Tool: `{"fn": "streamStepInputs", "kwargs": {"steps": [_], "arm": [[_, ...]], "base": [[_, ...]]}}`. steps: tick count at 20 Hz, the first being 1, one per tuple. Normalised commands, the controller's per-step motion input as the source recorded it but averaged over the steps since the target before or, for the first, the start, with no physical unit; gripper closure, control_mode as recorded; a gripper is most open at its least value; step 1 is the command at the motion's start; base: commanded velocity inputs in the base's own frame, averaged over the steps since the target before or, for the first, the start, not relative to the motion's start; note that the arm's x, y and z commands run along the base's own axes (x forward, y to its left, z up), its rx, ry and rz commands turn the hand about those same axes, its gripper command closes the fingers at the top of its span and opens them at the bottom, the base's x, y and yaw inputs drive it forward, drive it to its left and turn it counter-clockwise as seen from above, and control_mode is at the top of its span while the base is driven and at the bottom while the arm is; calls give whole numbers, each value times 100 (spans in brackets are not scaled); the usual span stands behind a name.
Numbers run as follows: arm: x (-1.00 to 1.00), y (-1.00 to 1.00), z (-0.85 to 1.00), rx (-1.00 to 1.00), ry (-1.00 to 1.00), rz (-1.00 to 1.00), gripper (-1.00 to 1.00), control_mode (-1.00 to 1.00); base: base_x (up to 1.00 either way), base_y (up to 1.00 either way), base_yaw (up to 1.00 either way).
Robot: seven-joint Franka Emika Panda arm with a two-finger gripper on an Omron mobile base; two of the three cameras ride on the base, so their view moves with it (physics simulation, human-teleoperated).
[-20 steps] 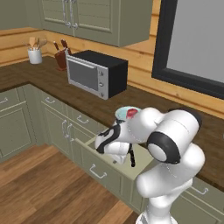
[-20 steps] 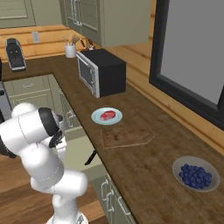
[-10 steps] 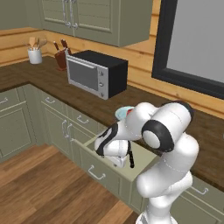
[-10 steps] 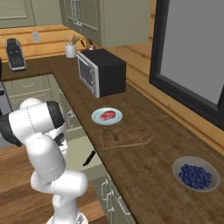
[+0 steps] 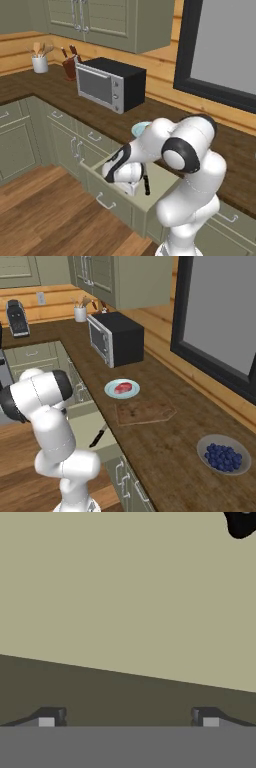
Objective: Pick up the knife from the drawer and place it on the cutting board. Then place the meat from the plate to the cutting board.
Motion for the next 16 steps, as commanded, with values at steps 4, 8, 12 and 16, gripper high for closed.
{"fn": "streamStepInputs", "kwargs": {"steps": [4, 8, 12, 16], "arm": [[-37, 76, 26, 0, 0, -4, -100, -100], [-40, 100, 18, 0, 0, -7, -100, -100], [-39, 100, 5, 0, 0, -8, -100, -100], [-34, 100, 0, 0, 0, -8, -100, -100]], "base": [[0, 0, 0], [0, 0, 0], [0, 0, 0], [0, 0, 0]]}}
